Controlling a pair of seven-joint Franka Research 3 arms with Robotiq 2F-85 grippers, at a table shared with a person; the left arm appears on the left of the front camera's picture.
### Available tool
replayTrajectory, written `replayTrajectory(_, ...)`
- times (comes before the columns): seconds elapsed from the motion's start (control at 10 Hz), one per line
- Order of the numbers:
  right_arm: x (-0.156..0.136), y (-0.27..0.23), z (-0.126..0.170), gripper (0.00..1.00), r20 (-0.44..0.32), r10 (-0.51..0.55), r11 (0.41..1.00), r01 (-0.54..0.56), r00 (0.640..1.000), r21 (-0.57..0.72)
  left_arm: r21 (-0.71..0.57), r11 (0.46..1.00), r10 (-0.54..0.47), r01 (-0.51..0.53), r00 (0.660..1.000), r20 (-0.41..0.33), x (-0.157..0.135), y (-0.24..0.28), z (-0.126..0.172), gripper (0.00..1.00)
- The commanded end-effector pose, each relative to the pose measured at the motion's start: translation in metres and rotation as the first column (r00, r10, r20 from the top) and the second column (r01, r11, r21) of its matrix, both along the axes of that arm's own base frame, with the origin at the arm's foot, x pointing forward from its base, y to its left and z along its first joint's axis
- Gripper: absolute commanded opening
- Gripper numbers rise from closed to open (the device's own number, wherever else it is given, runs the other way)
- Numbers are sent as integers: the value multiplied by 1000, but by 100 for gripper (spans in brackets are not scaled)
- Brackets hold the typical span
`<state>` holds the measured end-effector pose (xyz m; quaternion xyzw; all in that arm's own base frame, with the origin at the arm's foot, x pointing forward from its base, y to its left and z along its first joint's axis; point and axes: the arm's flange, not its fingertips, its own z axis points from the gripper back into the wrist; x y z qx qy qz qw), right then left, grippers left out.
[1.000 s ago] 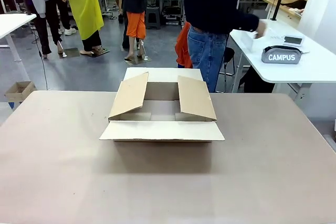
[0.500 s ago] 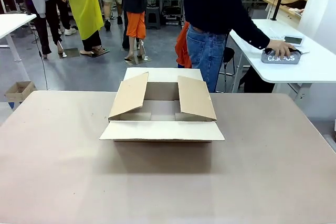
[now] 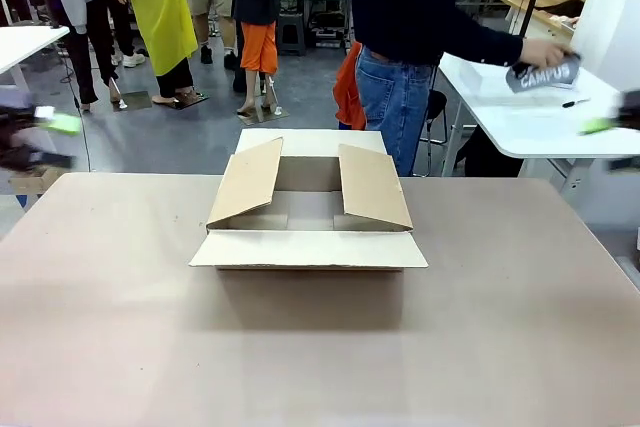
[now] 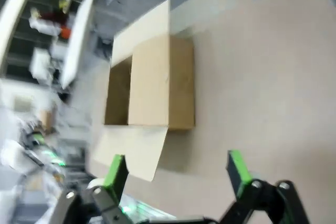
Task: Pack the gift set into the box.
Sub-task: Place both hands on the side flaps of the Package Box and spread them outward.
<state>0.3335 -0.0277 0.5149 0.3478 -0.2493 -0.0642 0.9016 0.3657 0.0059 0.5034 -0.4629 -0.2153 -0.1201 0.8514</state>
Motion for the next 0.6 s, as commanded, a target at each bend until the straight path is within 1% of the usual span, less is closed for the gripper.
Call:
replayTrajectory(0.0,29,112,-28,100,-1,111,982,-110,994,-154,238,965,-104,111,994,-41,26,-66,21,100)
replayTrajectory(0.1,27,139,-36,100,-2,177,967,-175,984,-188,266,956,-126,128,992,-25,29,-82,27,100)
replayTrajectory(0.2,19,120,-33,100,102,34,950,-1,994,-311,273,954,-111,120,993,-50,23,-69,27,100)
replayTrajectory(0.3,7,138,-15,100,-4,162,972,-160,987,-169,199,973,-115,116,993,-18,15,-100,30,100)
replayTrajectory(0.4,7,138,-15,100,-4,162,972,-160,987,-169,199,973,-115,116,993,-18,15,-100,30,100)
replayTrajectory(0.5,12,162,-27,100,25,158,958,-147,987,-246,251,958,-135,138,990,-30,22,-107,31,100)
